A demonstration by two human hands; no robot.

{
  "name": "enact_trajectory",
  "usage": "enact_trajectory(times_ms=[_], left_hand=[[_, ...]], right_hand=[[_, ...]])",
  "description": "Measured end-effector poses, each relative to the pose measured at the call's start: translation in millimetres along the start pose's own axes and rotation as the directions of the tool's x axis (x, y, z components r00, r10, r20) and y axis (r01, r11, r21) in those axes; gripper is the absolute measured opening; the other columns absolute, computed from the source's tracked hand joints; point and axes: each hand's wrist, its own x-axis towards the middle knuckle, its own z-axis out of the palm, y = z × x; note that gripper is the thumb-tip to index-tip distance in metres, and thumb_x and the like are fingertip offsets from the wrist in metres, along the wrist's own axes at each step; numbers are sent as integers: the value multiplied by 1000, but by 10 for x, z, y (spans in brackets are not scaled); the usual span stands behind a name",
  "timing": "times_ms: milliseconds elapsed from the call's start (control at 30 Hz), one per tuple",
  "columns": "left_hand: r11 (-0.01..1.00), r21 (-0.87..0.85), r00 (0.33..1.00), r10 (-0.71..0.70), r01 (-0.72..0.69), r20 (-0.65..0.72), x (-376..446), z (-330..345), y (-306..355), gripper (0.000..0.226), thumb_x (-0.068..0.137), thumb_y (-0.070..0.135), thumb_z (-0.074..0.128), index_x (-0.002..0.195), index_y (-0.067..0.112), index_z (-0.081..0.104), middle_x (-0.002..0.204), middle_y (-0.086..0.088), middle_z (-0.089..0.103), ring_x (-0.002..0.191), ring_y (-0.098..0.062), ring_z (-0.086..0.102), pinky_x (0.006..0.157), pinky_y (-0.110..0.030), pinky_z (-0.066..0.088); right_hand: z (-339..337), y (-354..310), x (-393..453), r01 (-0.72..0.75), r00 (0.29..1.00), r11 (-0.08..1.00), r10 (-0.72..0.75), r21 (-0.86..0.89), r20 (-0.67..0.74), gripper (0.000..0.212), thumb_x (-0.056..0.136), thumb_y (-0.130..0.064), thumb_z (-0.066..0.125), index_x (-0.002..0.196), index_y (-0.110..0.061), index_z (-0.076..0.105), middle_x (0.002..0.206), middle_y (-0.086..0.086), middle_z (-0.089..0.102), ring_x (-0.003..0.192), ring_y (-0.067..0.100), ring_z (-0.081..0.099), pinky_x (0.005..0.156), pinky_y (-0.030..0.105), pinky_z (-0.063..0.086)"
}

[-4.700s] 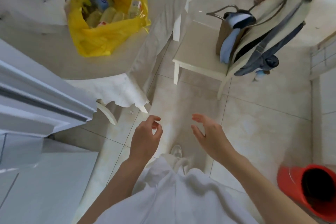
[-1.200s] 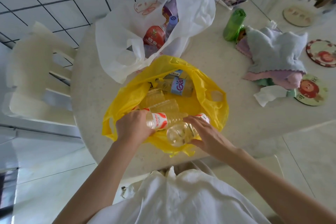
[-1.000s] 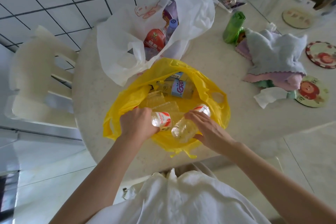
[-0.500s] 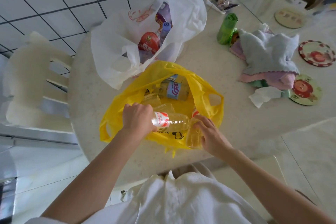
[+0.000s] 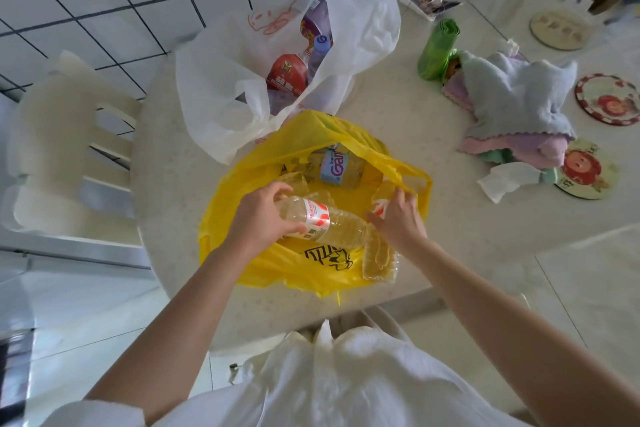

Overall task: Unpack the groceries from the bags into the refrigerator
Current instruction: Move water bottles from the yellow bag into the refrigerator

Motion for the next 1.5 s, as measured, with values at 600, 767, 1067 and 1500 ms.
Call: enact_trajectory(times_ms=[600,767,1067,1500], left_hand=[[509,-807,894,-445,299,51,-59,706,375,114,60,35,91,148,30,20,146,-3,41,132,-25,44,107,-46,43],[486,-815,852,-523,314,16,12,749,390,97,65,21,90,141,22,30,137,-5,49,122,-24,53,95,-33,51],[427,-850,889,-448,309,98,-135,533,145,86,59,13,91,129,23,43,121,-4,58,108,-21,60,80,-35,59],[71,-980,958,-234,187,166,-642,-24,-247,64,66,4,78,126,17,58,104,-3,72,97,-21,70,78,-40,56]], right_hand=[[29,-11,-122,-100,994,994,99,31,50,70,82,-40,72,130,-3,37,113,16,62,91,29,62,65,38,55],[24,2,-282,-39,999,995,36,95,31,62,80,-34,75,127,-10,42,119,15,63,96,31,65,72,42,58],[-11,73,-585,-125,992,968,116,218,55,57,77,-34,78,123,-14,52,117,8,63,96,21,56,71,27,39],[-284,-292,-1333,2,999,830,28,558,-46,52,68,-20,84,115,-18,62,103,-4,64,96,20,63,87,40,53]])
